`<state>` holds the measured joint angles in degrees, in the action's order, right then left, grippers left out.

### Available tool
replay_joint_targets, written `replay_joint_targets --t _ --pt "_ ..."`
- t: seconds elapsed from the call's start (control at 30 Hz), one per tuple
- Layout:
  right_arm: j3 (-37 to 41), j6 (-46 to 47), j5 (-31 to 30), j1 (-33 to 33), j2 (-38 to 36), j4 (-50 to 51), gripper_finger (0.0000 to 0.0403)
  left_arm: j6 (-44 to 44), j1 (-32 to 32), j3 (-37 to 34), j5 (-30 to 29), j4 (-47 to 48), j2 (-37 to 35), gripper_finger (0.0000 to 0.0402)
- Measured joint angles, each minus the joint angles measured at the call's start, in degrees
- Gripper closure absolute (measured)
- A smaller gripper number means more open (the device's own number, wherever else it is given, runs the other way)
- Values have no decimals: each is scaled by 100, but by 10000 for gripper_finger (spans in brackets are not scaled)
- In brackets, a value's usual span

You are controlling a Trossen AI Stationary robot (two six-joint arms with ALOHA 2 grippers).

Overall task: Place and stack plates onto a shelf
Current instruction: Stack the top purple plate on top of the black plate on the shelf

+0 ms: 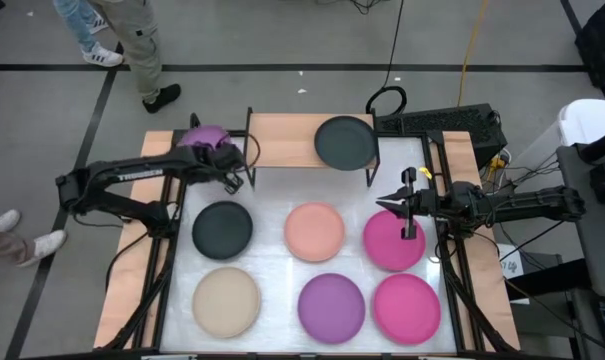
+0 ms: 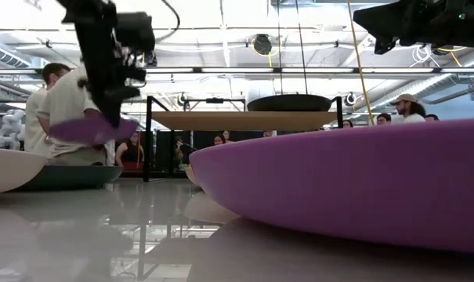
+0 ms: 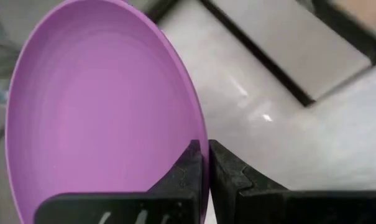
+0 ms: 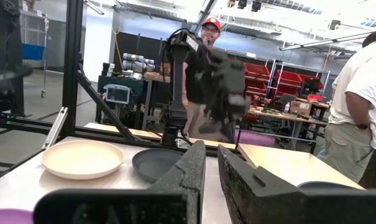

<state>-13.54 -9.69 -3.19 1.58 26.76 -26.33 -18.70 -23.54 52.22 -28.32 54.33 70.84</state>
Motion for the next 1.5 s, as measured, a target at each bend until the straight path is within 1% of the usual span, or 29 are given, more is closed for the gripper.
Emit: replay_joint_targets --t 0.13,0.23,0.33,0.43,0.53,0.6,0.67,0.77,1.0,1.17,1.23,1.37,1.43,1.5 --pt "0 0 -1 1 -2 2 376 96 16 908 -466 594 -45 389" --pt "0 -4 -12 2 -2 2 376 348 54 1536 -567 625 -33 389" --pt "0 -2 -298 2 -8 2 376 831 230 2110 -583 190 38 389" --pt "0 9 -673 0 -66 3 376 1500 529 2492 -551 -668 200 389" --pt "0 -111 -910 0 -159 4 376 2287 815 2787 -211 -1636 497 389" --pt "0 -109 -909 0 -243 6 376 2677 1018 2967 16 -2238 788 389" --pt "0 -145 -904 0 -323 7 376 3064 1180 3180 169 -2624 1161 389" --pt "-2 -173 -1039 1 -482 62 376 3669 1327 3593 427 -2785 1787 389" --pt "-2 -166 -1053 2 -1011 452 376 4550 1445 4533 1039 -2791 3070 389" --pt "-2 -169 -1053 2 -1300 716 376 4995 1439 4899 1175 -2789 3626 389" --pt "-2 -170 -1053 2 -1363 755 376 5167 1413 4946 1407 -2827 3758 389" --pt "-2 -170 -1051 2 -1390 793 376 5272 1427 4947 1503 -2781 3996 389" --pt "-2 -170 -1051 2 -1391 806 376 5272 1428 4947 1513 -2805 4051 381" --pt "-2 -170 -1052 2 -1390 817 376 5272 1420 4947 1500 -2852 4058 364"
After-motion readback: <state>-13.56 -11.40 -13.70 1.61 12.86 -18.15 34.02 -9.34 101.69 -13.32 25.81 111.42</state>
